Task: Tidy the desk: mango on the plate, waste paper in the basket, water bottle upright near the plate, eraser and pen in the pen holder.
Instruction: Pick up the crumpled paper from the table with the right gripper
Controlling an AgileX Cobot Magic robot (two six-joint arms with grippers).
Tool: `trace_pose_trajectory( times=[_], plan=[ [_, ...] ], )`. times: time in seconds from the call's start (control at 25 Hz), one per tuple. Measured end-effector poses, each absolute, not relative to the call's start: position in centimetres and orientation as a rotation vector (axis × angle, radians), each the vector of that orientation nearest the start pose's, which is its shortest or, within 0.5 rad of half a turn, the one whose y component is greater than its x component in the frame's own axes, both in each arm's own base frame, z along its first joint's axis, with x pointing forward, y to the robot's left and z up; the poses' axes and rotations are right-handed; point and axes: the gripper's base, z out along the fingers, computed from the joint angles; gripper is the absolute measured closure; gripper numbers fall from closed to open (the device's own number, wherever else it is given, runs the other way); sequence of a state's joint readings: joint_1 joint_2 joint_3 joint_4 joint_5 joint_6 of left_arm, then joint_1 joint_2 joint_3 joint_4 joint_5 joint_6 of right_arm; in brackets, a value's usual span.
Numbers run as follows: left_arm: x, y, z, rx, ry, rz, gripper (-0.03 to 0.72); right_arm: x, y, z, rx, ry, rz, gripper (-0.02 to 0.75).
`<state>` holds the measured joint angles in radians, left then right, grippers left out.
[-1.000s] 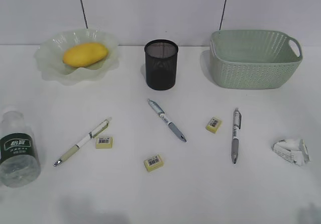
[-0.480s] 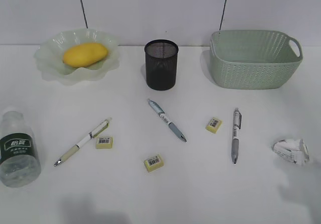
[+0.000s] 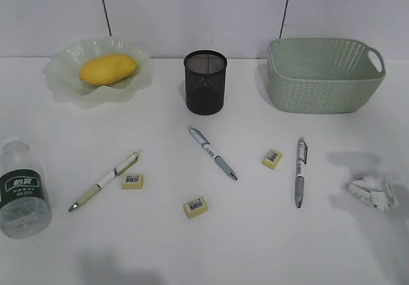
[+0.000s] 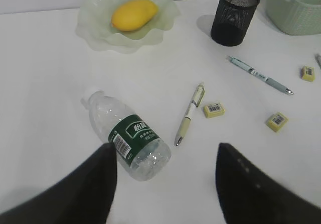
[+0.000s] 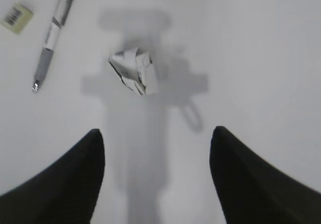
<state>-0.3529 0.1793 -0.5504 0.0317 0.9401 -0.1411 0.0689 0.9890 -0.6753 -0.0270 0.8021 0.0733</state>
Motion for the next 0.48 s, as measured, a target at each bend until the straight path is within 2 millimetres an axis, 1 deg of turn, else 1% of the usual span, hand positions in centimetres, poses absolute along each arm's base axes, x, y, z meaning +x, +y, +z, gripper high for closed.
trace_pose_trajectory(
  times=[0.16, 0.24, 0.32, 0.48],
  plan=[
    [2.4, -0.6, 30.0, 0.221, 2.051, -0.269, 0.214, 20.3, 1.4, 24.5, -0.007, 2.741, 0.037, 0.214],
    [2.4, -0.6, 30.0, 0.221, 2.051, -0.269, 0.214, 21.7, 1.5, 23.1, -0.015, 2.799, 0.038, 0.201],
    [2.4, -0.6, 30.0, 0.221, 2.051, -0.269, 0.214, 22.8, 1.7, 21.9, -0.015, 2.822, 0.042, 0.180],
    [2.4, -0.6, 30.0, 0.221, 2.051, -0.269, 0.218, 24.5, 1.8, 19.6, -0.018, 2.848, 0.040, 0.167]
  ],
)
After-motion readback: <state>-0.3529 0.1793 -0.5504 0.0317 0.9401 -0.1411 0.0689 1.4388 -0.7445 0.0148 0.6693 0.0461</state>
